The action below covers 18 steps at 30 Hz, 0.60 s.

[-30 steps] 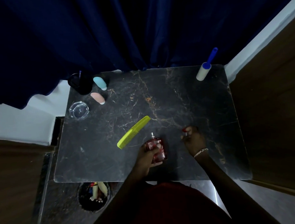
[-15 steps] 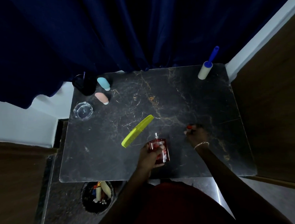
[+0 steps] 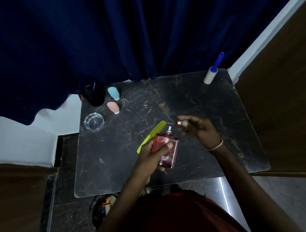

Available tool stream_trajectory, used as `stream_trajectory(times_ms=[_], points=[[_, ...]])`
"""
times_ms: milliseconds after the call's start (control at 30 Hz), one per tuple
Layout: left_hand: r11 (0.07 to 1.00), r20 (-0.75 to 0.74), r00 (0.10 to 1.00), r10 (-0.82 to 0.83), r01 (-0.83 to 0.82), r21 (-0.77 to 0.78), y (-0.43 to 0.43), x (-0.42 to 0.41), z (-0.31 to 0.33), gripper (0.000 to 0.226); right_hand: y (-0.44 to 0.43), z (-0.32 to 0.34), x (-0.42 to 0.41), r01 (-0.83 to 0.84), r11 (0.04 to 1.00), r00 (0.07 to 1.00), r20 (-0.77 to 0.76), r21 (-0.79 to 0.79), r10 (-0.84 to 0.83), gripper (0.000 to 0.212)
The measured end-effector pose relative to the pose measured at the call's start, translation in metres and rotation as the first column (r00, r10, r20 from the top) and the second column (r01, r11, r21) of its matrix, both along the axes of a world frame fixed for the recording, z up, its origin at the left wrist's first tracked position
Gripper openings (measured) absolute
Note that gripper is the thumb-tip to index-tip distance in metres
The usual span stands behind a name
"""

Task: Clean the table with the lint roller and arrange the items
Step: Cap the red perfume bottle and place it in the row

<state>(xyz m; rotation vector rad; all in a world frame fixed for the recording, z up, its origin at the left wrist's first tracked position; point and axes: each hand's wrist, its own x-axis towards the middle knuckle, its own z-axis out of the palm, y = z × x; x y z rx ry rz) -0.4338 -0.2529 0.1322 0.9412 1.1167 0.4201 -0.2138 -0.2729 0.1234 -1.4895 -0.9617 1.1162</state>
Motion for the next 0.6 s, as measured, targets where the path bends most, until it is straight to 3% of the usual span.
stream_trajectory(times_ms=[167,267,400,600], points=[[0.994,0.030,0.998,-0.046,0.043,0.098,0.005,-0.029,0.032,0.037,0.014,0.044,-0.033,-0.181,0.981,0.976,0.136,0.069,0.170,0.027],[0.992,0.061,0.997,-0.051,0.044,0.119,0.005,-0.046,0.041,0.044,0.017,0.063,-0.054,-0.188,0.976,0.982,0.054,0.111,0.183,0.028],[0.988,0.099,0.995,-0.011,-0.004,0.152,-0.002,-0.066,0.050,0.036,0.021,0.073,-0.083,-0.168,0.975,0.984,-0.043,0.146,0.176,0.031],[0.970,0.131,0.985,0.110,-0.135,0.203,-0.012,-0.095,0.059,0.020,0.020,0.078,-0.138,-0.123,0.968,0.991,-0.020,0.218,0.130,0.017]])
